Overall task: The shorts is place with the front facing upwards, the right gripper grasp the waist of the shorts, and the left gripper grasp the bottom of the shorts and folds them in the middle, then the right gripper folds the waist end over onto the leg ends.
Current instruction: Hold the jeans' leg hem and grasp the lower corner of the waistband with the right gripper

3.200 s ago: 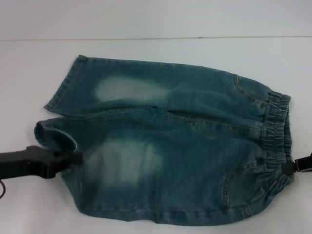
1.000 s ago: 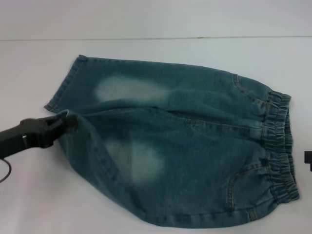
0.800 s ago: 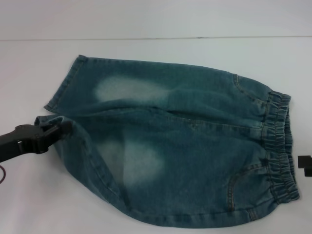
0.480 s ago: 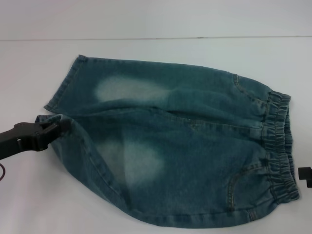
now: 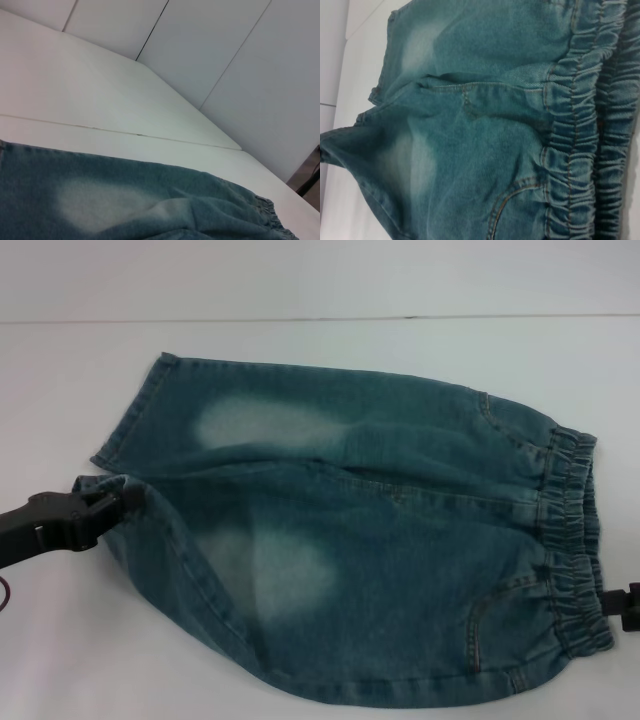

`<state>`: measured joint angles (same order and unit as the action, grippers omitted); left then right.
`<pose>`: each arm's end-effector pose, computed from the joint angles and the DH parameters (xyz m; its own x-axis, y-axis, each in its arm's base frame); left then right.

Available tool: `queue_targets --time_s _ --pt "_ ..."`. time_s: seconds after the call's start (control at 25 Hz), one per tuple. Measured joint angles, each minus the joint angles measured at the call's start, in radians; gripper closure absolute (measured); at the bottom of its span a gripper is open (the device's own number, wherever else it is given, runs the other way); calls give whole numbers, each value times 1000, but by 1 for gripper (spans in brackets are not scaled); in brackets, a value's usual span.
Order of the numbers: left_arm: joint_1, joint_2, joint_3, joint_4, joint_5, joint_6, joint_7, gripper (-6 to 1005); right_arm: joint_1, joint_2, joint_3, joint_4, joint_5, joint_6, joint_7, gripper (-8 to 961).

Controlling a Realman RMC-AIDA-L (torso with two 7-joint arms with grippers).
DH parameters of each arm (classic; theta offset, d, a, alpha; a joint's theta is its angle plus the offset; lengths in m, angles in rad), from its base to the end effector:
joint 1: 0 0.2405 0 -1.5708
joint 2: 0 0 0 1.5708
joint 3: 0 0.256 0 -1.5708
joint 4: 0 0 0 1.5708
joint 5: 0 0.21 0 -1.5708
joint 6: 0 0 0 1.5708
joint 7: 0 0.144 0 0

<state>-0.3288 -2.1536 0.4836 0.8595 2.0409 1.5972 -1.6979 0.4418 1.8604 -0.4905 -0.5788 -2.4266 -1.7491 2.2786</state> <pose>-0.3153 0.2834 0.0325 0.4928 0.5853 0.6439 0.8125 -0.5743 -0.0999 0.3602 0.2669 0.0742 0.0363 -0.9781 -0.2049 -0.9924 -0.0594 0.1074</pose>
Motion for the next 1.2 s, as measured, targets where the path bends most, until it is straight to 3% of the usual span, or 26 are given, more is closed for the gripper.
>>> queue_targets --time_s 0.48,1.2 --pt "9 -2 -2 0 2 3 -2 972 26 13 -14 28 0 25 -6 183" --pt "10 0 0 0 5 5 -2 972 34 17 -46 37 -2 63 7 185"
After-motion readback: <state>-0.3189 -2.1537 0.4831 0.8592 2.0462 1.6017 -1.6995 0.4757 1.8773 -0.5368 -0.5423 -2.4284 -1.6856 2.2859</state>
